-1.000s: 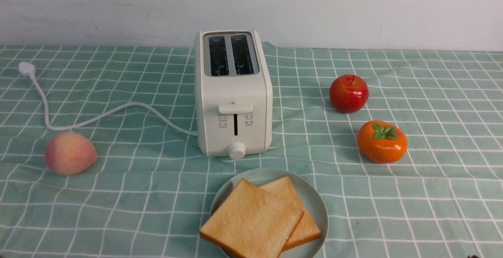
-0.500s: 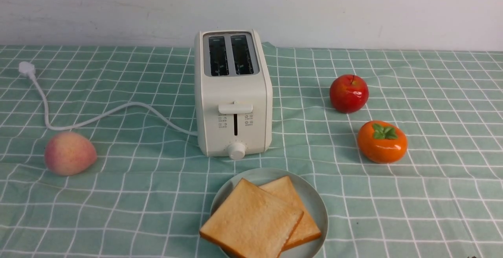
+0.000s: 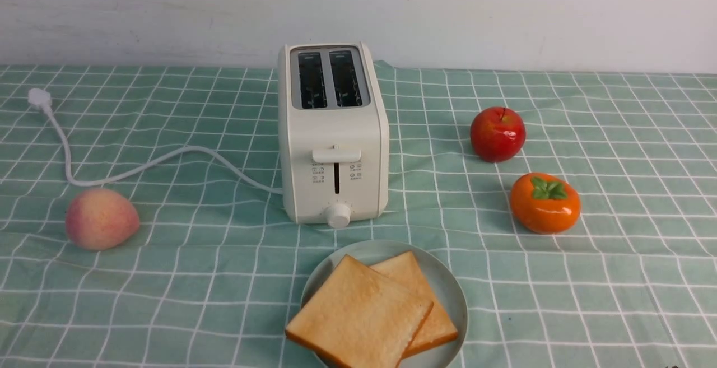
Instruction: Take toasted bread from bread machine on blue coffee table place on plate.
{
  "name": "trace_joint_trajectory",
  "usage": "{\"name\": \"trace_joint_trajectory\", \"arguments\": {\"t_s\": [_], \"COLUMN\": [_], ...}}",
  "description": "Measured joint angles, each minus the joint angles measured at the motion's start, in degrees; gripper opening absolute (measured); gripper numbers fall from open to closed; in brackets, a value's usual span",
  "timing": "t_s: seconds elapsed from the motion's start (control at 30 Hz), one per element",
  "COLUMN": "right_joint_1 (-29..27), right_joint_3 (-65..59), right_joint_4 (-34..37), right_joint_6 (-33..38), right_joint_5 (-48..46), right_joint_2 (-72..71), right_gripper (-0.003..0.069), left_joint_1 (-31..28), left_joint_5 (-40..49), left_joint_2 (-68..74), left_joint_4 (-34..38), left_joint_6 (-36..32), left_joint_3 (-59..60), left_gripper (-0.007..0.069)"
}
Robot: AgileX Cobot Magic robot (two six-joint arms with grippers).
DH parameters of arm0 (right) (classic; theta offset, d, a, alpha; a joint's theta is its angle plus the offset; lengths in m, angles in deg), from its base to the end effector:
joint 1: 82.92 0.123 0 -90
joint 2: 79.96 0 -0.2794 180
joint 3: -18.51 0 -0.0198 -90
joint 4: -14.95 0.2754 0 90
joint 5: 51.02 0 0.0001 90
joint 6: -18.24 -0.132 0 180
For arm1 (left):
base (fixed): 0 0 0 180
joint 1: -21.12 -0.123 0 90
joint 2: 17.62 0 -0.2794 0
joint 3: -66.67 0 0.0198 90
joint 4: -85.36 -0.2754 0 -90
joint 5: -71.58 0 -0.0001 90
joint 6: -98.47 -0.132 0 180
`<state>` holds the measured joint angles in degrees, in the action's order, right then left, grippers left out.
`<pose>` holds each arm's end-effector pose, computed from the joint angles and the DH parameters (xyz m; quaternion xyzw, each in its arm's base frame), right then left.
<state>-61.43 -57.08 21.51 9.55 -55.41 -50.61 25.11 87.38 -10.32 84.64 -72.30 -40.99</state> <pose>0.1412 0.0568 0.1644 -0.0471 0.8143 0.1856 0.5480 0.1213 -0.0080 0.2149 -0.0305 0.7392 -0.0721 0.6689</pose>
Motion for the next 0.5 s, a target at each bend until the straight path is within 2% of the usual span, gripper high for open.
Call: {"name": "trace_joint_trajectory", "arguments": {"t_s": [0.07, 0.27, 0.5], "right_joint_1": [0.0, 0.0, 0.0], "right_joint_3": [-0.02, -0.02, -0.02], "right_joint_4": [0.0, 0.0, 0.0], "right_joint_6": [0.0, 0.0, 0.0], "right_joint_5": [-0.17, -0.47, -0.54], "right_joint_2": [-0.08, -0.08, -0.08], "right_gripper": [0.0015, 0.0022, 0.0034], "left_joint_1": [-1.68, -1.91, 2.26], "left_joint_5": [-1.01, 8.06, 8.57], "left_joint_2": [0.0, 0.0, 0.0], "left_joint_4": [-0.2, -0.95, -1.0], "left_joint_6": [1.34, 2.79, 3.11], "left_joint_3": [4.55, 6.43, 6.37], "left_gripper": [-0.0014, -0.0014, -0.0013]}}
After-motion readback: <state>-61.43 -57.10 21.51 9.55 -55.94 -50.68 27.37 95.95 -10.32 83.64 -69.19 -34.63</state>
